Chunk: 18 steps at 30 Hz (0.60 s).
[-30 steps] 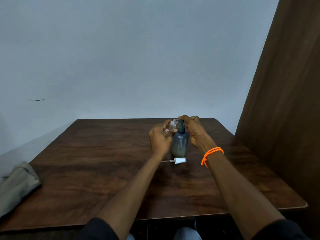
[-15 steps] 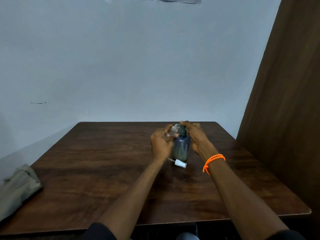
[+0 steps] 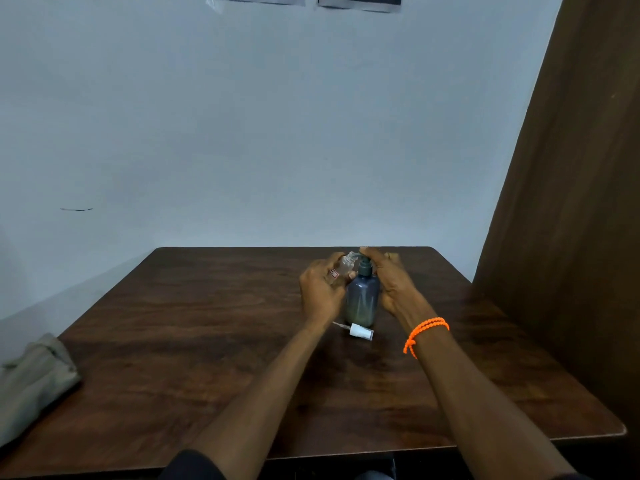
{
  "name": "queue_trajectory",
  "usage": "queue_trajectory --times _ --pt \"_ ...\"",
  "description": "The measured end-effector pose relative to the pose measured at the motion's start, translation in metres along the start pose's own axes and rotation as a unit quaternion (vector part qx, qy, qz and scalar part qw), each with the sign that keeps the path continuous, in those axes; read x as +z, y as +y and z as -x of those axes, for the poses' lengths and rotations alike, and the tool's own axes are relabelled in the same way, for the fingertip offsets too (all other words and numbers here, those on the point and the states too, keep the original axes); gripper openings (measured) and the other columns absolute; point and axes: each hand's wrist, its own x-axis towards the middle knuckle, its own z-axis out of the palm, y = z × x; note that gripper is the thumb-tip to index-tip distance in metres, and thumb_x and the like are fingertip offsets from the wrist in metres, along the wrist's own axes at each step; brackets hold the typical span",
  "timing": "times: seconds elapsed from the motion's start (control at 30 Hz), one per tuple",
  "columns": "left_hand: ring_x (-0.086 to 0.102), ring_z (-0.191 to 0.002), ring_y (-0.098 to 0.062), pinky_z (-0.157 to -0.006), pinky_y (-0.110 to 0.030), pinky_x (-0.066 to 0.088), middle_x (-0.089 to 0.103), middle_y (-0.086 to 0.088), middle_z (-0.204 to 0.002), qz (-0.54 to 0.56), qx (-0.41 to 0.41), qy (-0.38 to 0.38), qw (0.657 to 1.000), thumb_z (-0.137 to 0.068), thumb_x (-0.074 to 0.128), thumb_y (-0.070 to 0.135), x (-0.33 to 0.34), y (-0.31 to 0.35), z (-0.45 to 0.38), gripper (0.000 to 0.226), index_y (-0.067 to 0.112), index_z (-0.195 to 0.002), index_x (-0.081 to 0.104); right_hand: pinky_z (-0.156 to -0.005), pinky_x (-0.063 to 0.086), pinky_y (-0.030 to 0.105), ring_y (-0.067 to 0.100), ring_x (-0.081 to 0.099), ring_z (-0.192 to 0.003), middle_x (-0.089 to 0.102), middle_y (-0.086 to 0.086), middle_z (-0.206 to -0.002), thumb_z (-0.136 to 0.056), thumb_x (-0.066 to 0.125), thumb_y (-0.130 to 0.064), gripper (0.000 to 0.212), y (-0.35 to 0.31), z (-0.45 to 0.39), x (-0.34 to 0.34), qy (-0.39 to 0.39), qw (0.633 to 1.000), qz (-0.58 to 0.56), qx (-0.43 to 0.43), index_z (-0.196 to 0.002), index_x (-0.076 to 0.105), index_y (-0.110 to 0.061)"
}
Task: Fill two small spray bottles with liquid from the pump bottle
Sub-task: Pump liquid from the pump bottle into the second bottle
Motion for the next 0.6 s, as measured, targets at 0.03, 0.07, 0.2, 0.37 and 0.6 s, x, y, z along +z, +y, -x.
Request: queue_trajectory --times 0.03,0.07,0.2,0.37,0.6 --pt "0.068 -0.078 -0.015 -0.070 -0.032 0.055 0.073 0.000 -0.087 -0.002 0.006 -0.002 1.000 -0.080 0.085 0.020 0.000 0.001 0.000 0.035 0.022 -0.114 0.078 -0.055 0.061 0.042 0.035 0.070 -0.085 0.066 0.029 -0.102 -0.084 0.087 -0.009 0.051 -0.005 0.000 0.001 -0.004 1.000 -0.001 -0.001 -0.110 0.043 -0.017" --pt "0.067 -0.077 -0.015 -0.070 -0.033 0.055 0.073 0.000 -0.086 -0.003 0.012 0.000 1.000 -0.080 0.085 0.019 -0.001 0.003 0.000 0.033 0.022 -0.112 0.078 -0.057 0.061 0.042 0.035 0.070 -0.085 0.066 0.029 -0.104 -0.082 0.087 -0.008 0.053 -0.010 -0.001 0.003 -0.002 1.000 0.005 -0.003 -0.112 0.044 -0.017" --pt "0.068 -0.076 -0.015 -0.069 -0.036 0.055 0.073 0.000 -0.085 0.004 0.012 0.004 1.000 -0.079 0.086 0.019 -0.001 -0.001 -0.002 0.032 0.022 -0.110 0.078 -0.066 0.062 0.046 0.035 0.070 -0.093 0.066 0.027 -0.106 -0.073 0.092 -0.021 0.061 -0.001 -0.002 0.004 0.013 1.000 0.027 -0.004 -0.112 0.045 -0.016" --pt "0.066 -0.073 -0.015 -0.067 -0.036 0.054 0.071 0.000 -0.082 -0.002 0.019 0.010 1.000 -0.081 0.085 0.020 -0.001 0.001 0.001 0.028 0.022 -0.109 0.078 -0.054 0.062 0.040 0.034 0.070 -0.089 0.066 0.026 -0.108 -0.080 0.089 -0.012 0.054 -0.012 -0.001 0.008 0.015 1.000 0.024 -0.003 -0.109 0.043 -0.016" --pt "0.067 -0.079 -0.015 -0.071 -0.026 0.051 0.072 0.002 -0.088 0.012 0.002 0.023 1.000 -0.079 0.087 0.016 0.001 0.004 0.004 0.037 0.017 -0.115 0.078 -0.069 0.059 0.048 0.035 0.065 -0.095 0.060 0.021 -0.097 -0.072 0.092 -0.016 0.060 -0.012 0.003 0.005 0.004 0.998 0.051 -0.024 -0.097 0.038 -0.018"
